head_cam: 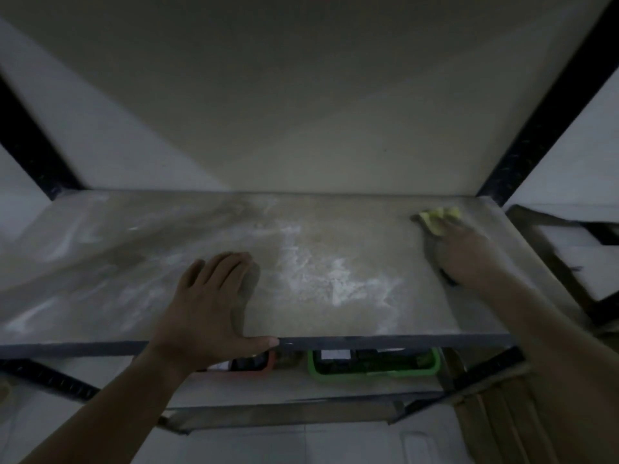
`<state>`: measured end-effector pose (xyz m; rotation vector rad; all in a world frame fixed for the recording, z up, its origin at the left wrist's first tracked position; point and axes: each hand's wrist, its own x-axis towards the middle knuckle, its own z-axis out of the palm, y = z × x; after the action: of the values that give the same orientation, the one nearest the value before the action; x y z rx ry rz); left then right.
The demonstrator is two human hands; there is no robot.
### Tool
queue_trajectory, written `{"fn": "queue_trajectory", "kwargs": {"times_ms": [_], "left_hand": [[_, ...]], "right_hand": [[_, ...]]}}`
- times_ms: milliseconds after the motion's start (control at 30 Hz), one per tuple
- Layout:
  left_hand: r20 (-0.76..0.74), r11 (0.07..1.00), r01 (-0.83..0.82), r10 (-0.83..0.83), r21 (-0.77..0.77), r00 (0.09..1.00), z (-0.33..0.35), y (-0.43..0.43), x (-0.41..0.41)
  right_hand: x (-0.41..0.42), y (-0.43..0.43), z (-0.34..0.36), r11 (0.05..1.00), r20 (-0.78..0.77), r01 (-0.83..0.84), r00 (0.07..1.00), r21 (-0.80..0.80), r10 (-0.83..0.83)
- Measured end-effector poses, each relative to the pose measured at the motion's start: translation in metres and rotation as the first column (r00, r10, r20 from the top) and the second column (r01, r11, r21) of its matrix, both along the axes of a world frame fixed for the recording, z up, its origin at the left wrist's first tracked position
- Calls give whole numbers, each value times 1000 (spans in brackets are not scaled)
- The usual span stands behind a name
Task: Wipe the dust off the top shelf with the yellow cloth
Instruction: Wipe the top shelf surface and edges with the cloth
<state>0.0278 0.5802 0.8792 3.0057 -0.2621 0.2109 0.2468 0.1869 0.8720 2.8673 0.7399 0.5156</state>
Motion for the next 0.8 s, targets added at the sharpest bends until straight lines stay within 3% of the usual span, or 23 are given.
{"fn": "queue_trajectory", "kwargs": {"times_ms": [33,67,133,167,200,267,300,333,400,467,533,600,633,700,767,800], "left_hand": [[-6,1000,2,-2,1,1000,0,0,0],[-11,1000,5,-5,4,1000,1,0,0],[-21,1000,12,-12,14,1000,0,1,0],[-24,1000,18,-17,23,1000,-1,2,0],[-29,999,21,-20,34,999,-1,3,0],[-27,999,19,-18,45,999,2,4,1],[-20,999,21,-20,48,1000,4,3,1],[-6,998,26,-26,56,1000,5,3,1],[19,996,42,-43,80,999,8,0,0],[23,995,45,-47,91,999,7,-1,-1],[14,999,14,-15,52,1000,5,0,0],[11,999,-3,3,38,1000,4,0,1],[14,999,-3,2,42,1000,3,0,1],[4,999,2,-2,40,1000,3,-1,1],[-3,999,0,0,32,1000,2,0,0],[-4,999,-2,2,32,1000,2,1,0]], "right_hand": [[-8,18,-1,996,57,29,998,81,-34],[-24,47,2,969,-54,92,995,229,-81],[-67,133,25,893,-195,83,981,442,5],[-71,158,17,870,-184,-23,974,493,130],[-83,182,22,879,-272,-74,936,472,225],[-92,197,32,910,-537,-35,798,413,275],[-93,195,42,879,-587,19,751,476,302],[-95,188,52,835,-605,96,734,542,308],[-91,159,70,680,-516,204,805,705,293],[-79,108,80,540,-521,346,827,767,210],[-61,38,77,579,-574,448,817,681,43],[-54,-29,68,715,-510,474,839,514,-190],[-53,-57,65,807,-447,470,845,357,-294],[-60,-81,58,872,-315,488,835,45,-452],[-70,-70,50,839,-349,523,822,149,-450],[-79,-54,47,874,-372,478,830,88,-416]]}}
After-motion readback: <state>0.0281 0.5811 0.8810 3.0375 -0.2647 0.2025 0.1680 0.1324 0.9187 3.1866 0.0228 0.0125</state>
